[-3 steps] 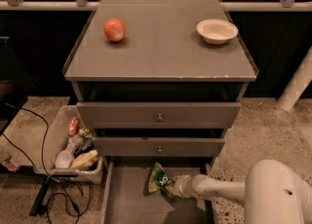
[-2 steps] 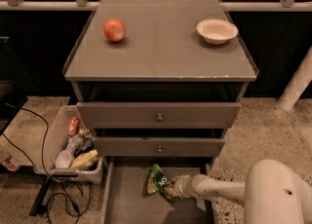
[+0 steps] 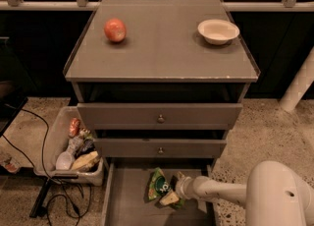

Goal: Place green rice chip bag into bottom drawer

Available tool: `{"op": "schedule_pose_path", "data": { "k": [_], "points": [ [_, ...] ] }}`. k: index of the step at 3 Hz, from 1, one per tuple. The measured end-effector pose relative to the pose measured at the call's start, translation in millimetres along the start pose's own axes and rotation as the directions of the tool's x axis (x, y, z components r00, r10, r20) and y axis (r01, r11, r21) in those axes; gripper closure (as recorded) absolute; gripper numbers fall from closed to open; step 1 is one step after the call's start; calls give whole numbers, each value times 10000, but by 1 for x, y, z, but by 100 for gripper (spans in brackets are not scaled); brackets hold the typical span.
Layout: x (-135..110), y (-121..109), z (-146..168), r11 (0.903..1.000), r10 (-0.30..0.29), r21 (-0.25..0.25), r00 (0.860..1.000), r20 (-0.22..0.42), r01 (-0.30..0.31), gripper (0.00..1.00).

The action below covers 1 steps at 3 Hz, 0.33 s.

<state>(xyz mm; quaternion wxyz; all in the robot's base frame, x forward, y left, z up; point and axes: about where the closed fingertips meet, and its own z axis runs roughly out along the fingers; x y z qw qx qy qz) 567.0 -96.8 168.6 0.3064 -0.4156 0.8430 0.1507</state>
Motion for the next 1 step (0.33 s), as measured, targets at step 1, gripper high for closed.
{"op": "schedule_pose_path", "data": {
  "k": [1],
  "points": [
    [0, 0, 0, 10000, 0, 0, 10000, 0, 0, 0]
  ]
}}
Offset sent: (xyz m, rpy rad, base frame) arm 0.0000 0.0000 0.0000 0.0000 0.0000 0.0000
